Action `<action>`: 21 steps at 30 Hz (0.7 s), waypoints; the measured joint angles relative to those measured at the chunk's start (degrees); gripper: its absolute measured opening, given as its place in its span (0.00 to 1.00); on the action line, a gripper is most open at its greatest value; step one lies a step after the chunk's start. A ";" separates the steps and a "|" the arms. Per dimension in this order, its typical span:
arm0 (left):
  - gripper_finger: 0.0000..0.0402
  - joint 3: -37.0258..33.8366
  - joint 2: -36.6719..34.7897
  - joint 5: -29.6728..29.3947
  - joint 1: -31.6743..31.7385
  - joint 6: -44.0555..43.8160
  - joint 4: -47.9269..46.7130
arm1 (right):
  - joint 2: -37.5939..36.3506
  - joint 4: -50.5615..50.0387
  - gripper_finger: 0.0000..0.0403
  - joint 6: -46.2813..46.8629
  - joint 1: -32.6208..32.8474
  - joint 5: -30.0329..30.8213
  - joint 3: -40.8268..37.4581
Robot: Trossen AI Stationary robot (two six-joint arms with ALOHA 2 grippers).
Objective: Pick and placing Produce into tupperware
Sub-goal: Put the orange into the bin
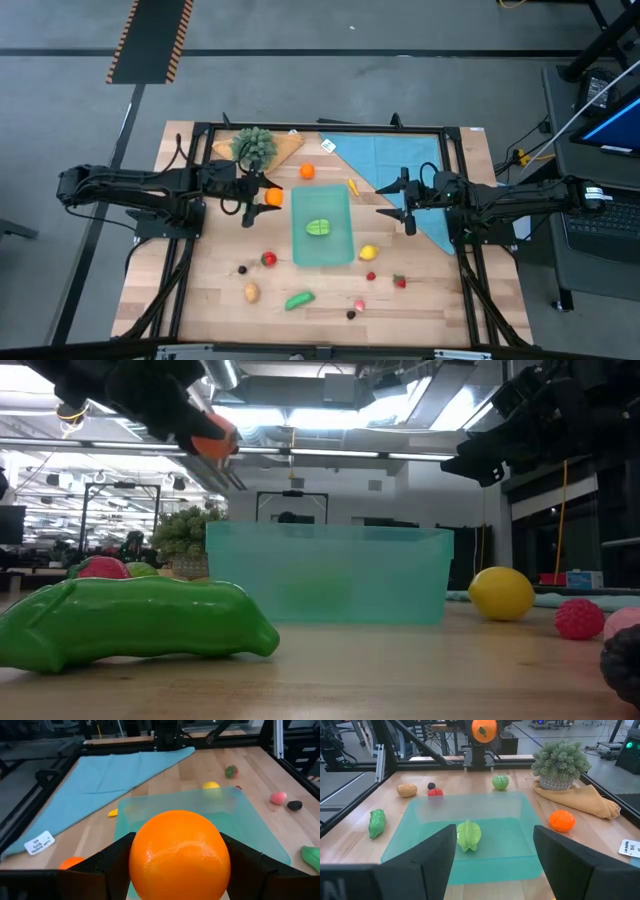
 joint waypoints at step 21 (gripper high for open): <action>0.60 0.00 -0.09 -13.79 -0.02 -2.54 2.38 | 0.00 0.00 0.66 -0.04 0.02 0.02 0.00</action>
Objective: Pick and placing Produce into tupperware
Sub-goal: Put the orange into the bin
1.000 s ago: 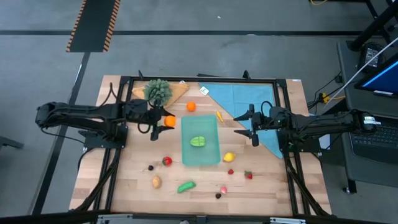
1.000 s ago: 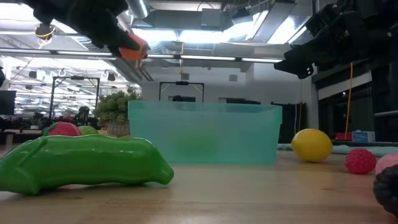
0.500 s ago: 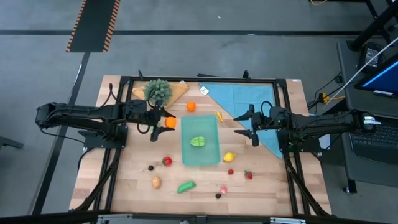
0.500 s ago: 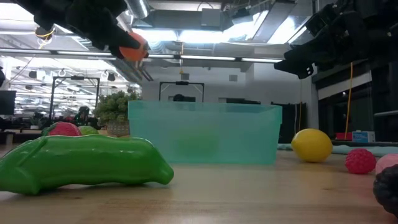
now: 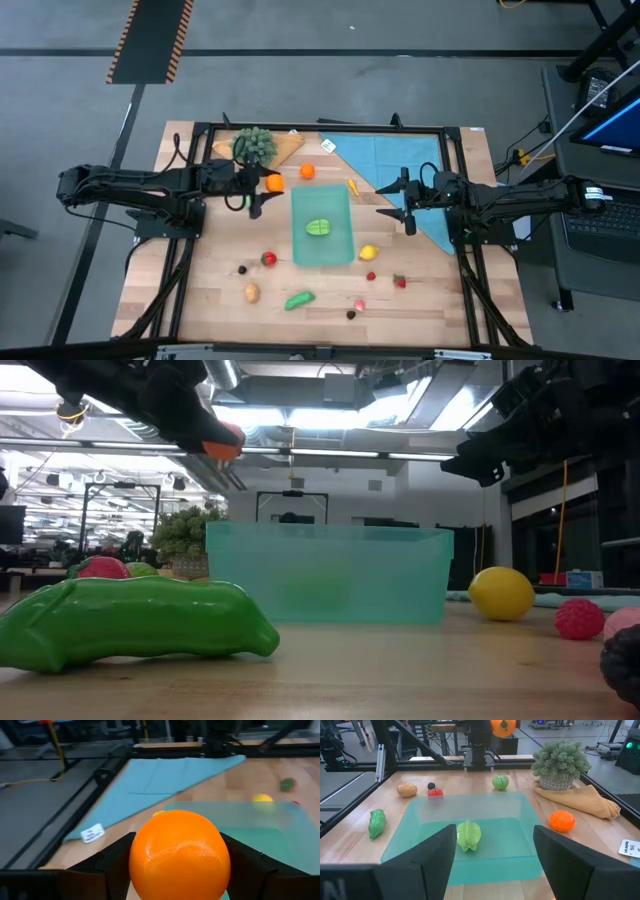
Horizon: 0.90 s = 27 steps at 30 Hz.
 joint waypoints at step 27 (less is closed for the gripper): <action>0.60 0.02 11.72 8.35 0.04 4.57 17.45 | 0.00 0.00 0.66 -0.02 -0.02 0.00 0.00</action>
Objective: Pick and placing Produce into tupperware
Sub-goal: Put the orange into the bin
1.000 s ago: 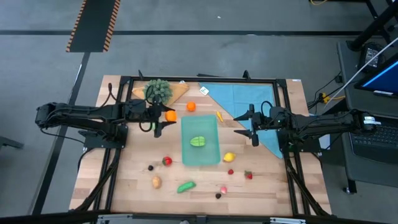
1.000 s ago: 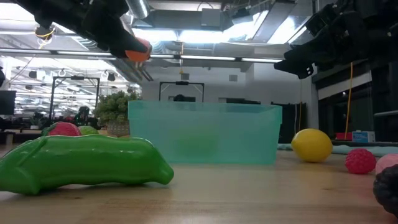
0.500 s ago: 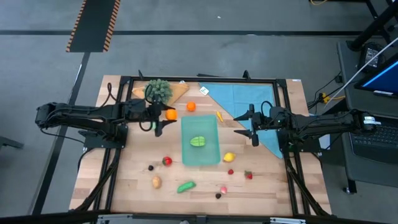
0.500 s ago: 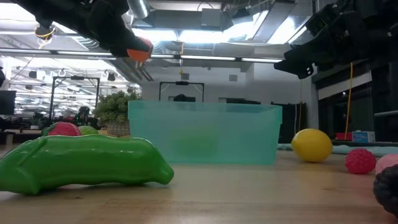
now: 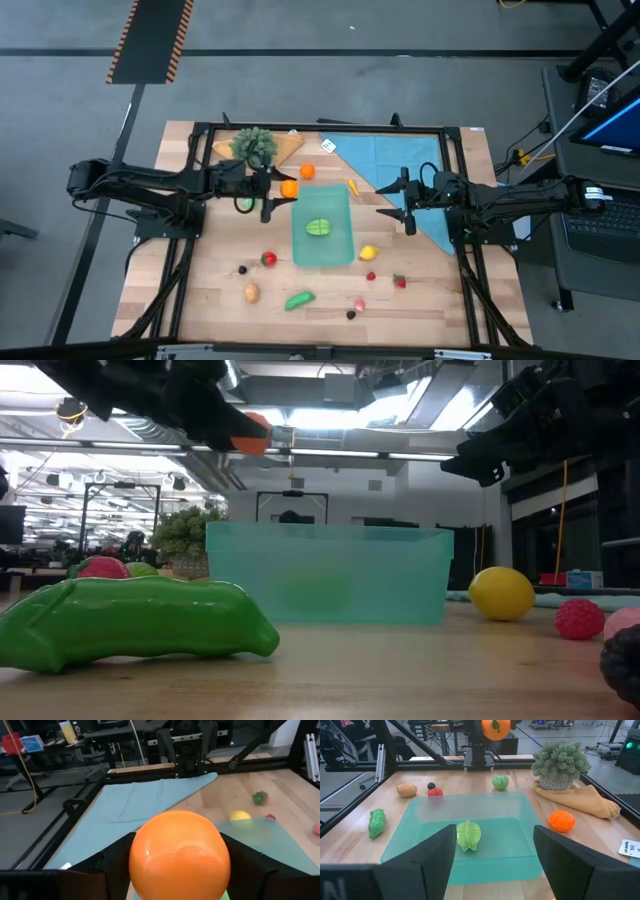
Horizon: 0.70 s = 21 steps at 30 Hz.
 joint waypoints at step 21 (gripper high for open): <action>0.60 12.76 10.46 10.49 4.17 2.98 -10.00 | 0.00 -0.13 0.66 -0.17 0.02 0.00 0.00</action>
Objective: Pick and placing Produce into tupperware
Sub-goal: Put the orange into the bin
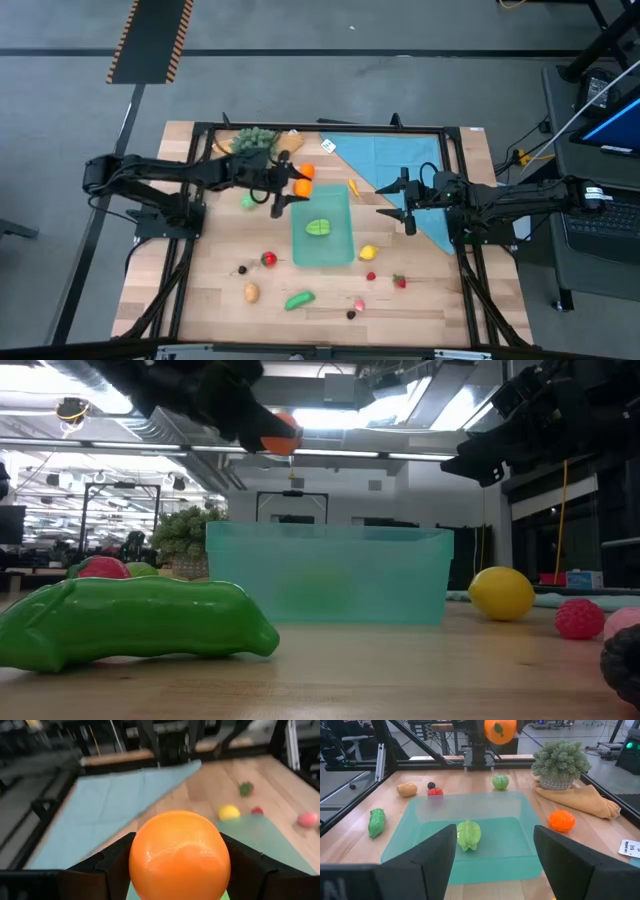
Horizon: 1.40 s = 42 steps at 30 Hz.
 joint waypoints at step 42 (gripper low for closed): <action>0.60 22.06 22.06 -0.32 -0.28 2.59 -28.75 | -0.02 -1.18 0.66 0.17 -0.02 -0.02 0.00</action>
